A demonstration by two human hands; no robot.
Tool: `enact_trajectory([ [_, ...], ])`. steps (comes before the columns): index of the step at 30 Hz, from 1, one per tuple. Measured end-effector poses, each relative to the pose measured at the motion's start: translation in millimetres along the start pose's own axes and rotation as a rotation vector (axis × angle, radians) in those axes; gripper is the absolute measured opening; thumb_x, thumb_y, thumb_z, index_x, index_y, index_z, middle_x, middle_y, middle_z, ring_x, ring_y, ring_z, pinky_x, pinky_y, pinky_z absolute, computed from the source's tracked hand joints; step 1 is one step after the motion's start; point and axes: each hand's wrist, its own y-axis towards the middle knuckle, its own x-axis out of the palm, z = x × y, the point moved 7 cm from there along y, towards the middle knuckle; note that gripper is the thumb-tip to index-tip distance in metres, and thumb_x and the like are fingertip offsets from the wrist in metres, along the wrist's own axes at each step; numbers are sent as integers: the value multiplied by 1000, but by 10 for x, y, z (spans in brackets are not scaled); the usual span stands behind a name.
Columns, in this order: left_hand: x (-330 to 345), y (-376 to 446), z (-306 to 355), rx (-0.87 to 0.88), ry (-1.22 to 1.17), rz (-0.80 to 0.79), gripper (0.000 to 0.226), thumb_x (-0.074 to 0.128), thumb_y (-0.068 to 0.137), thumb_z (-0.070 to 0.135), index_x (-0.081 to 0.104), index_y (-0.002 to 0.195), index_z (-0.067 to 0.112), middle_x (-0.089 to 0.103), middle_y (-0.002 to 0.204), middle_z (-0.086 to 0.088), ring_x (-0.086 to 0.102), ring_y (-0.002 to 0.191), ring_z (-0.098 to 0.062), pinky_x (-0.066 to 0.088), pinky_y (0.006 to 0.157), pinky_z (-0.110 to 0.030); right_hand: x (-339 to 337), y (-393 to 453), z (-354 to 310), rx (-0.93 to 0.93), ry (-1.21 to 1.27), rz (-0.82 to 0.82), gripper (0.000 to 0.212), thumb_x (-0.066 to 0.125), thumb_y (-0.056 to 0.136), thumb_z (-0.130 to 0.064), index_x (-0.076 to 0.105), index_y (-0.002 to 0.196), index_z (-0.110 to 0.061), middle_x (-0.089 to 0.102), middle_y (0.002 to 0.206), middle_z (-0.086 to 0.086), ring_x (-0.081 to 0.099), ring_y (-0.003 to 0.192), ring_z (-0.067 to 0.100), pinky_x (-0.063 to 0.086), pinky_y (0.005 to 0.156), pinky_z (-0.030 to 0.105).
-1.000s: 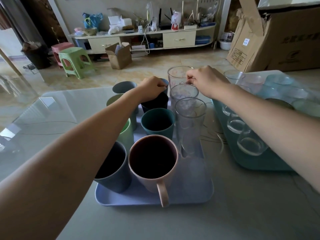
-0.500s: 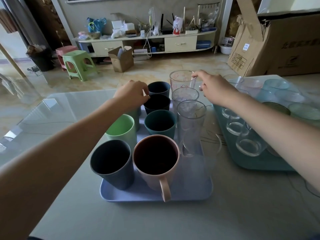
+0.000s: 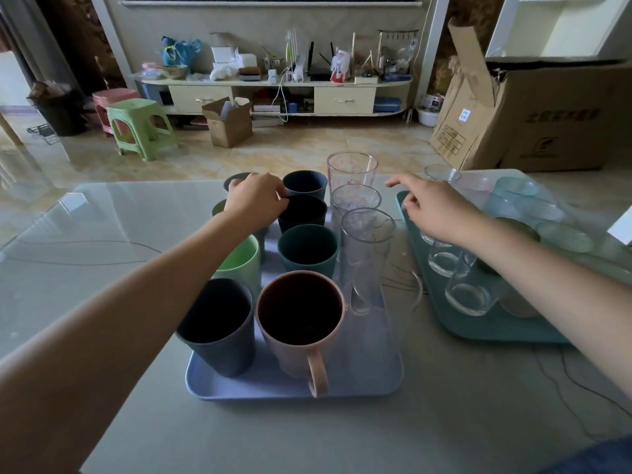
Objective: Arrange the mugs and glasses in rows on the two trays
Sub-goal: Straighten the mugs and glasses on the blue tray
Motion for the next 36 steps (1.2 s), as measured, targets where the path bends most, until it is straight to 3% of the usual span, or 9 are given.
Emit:
enact_trajectory([
  [5, -96, -89, -20, -16, -139, 31, 29, 46, 92, 22, 69, 90, 6, 70, 94, -14, 60, 86, -32, 49, 79, -40, -11, -174, 52, 43, 1, -21, 43, 41, 95, -7, 43, 132, -27, 63, 94, 8, 60, 77, 23, 50, 69, 36],
  [8, -315, -261, -111, -52, -243, 95, 28, 45, 94, 17, 68, 94, 2, 69, 95, -14, 58, 80, -28, 45, 69, -33, -96, -344, 116, 104, 111, 18, 38, 43, 93, -3, 50, 125, -23, 64, 92, 5, 61, 80, 20, 53, 73, 37],
  [12, -545, -630, -82, -17, -300, 108, 21, 52, 92, 13, 70, 99, 7, 69, 98, -11, 61, 87, -28, 47, 76, -34, -107, -606, 66, 163, 229, -8, 29, 45, 93, -1, 57, 110, -21, 65, 86, 4, 64, 81, 22, 55, 76, 41],
  [17, -433, -949, 101, 56, -129, -12, 40, 55, 86, 42, 64, 68, 7, 63, 79, -10, 58, 83, -28, 48, 75, -36, 25, -786, -44, 250, 211, -87, 13, 50, 93, -12, 62, 89, -16, 68, 86, 8, 66, 76, 26, 57, 72, 38],
  [20, -295, -1024, 156, 26, 19, -128, 46, 48, 86, 55, 68, 78, 15, 57, 102, -11, 46, 112, -34, 39, 97, -45, 171, -935, -29, 342, 230, -197, 14, 46, 95, -15, 57, 86, -16, 65, 78, 9, 59, 55, 18, 45, 44, 23],
  [23, -244, -1061, 200, -50, 56, -180, 38, 52, 89, 46, 69, 94, 13, 47, 123, -15, 32, 122, -37, 30, 103, -45, 237, -1026, -1, 379, 235, -252, 14, 45, 97, -18, 53, 86, -18, 62, 73, 9, 54, 49, 17, 39, 41, 21],
  [26, -258, -1051, 227, -64, 34, -151, 34, 52, 90, 37, 70, 98, 9, 46, 123, -18, 32, 121, -38, 29, 102, -44, 218, -1041, 22, 379, 200, -267, 15, 44, 97, -18, 53, 85, -18, 63, 75, 9, 56, 52, 18, 40, 42, 22],
  [32, -303, -985, 99, -56, -47, -106, 39, 49, 89, 37, 66, 78, 4, 58, 104, -16, 45, 113, -34, 32, 100, -42, 281, -1059, -2, 383, 116, -432, 20, 42, 97, -18, 54, 81, -17, 63, 71, 6, 57, 52, 17, 44, 44, 21],
  [36, -350, -1129, 117, -4, -46, -210, 43, 53, 88, 43, 69, 67, 11, 61, 85, -9, 49, 93, -27, 35, 86, -34, 392, -1096, -64, 376, 120, -541, 17, 47, 95, -19, 54, 80, -16, 64, 73, 8, 57, 53, 18, 44, 45, 20],
])
